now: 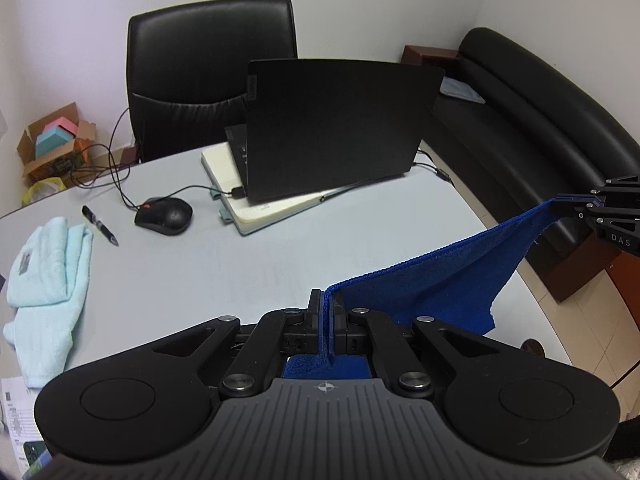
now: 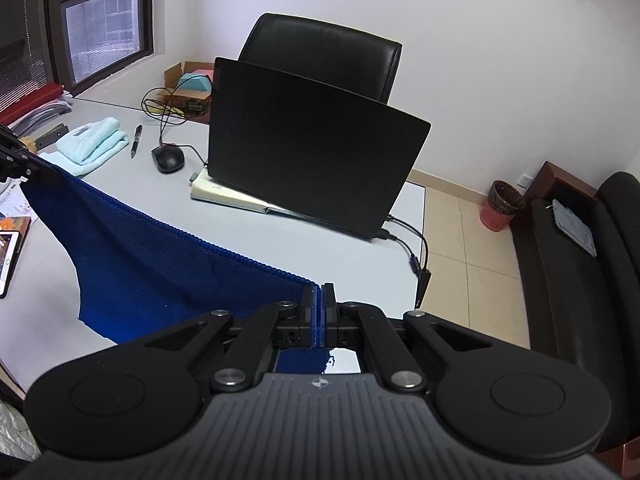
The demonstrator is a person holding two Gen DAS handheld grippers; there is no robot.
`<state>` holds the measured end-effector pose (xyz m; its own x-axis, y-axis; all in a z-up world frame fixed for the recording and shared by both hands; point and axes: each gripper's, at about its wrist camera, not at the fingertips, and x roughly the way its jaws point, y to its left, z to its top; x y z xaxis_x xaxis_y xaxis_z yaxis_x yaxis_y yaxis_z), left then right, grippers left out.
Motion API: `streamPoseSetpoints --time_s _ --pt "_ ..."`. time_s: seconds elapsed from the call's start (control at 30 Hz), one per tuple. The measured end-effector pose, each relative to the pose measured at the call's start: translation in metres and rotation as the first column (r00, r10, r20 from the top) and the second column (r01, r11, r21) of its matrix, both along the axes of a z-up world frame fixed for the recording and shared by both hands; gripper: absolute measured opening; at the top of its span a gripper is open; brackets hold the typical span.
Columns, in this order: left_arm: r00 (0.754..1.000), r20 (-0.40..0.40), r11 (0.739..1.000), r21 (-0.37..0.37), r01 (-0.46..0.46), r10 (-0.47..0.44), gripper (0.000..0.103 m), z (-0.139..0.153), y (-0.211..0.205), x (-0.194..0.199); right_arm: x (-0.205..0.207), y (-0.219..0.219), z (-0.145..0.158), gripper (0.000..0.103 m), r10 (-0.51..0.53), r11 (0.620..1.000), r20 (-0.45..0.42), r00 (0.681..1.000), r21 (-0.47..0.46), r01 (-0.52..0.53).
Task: Fold towel
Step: 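Raise the towel and stretch it open between both grippers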
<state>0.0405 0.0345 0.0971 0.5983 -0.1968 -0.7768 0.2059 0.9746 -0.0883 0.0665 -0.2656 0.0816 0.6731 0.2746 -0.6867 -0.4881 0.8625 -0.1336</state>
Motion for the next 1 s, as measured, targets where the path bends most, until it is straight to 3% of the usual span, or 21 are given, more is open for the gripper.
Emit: streamPoseSetpoints --time_s 0.43,1.0 --pt "0.996 0.09 1.0 0.024 -0.01 0.008 0.002 0.022 0.004 0.036 0.04 0.008 0.013 0.001 -0.018 1.0 0.071 0.997 0.008 0.018" --pt "0.992 -0.108 0.998 0.017 0.066 -0.064 0.002 -0.047 -0.017 -0.023 -0.01 0.001 -0.034 0.001 0.064 0.997 -0.125 0.99 -0.028 -0.068"
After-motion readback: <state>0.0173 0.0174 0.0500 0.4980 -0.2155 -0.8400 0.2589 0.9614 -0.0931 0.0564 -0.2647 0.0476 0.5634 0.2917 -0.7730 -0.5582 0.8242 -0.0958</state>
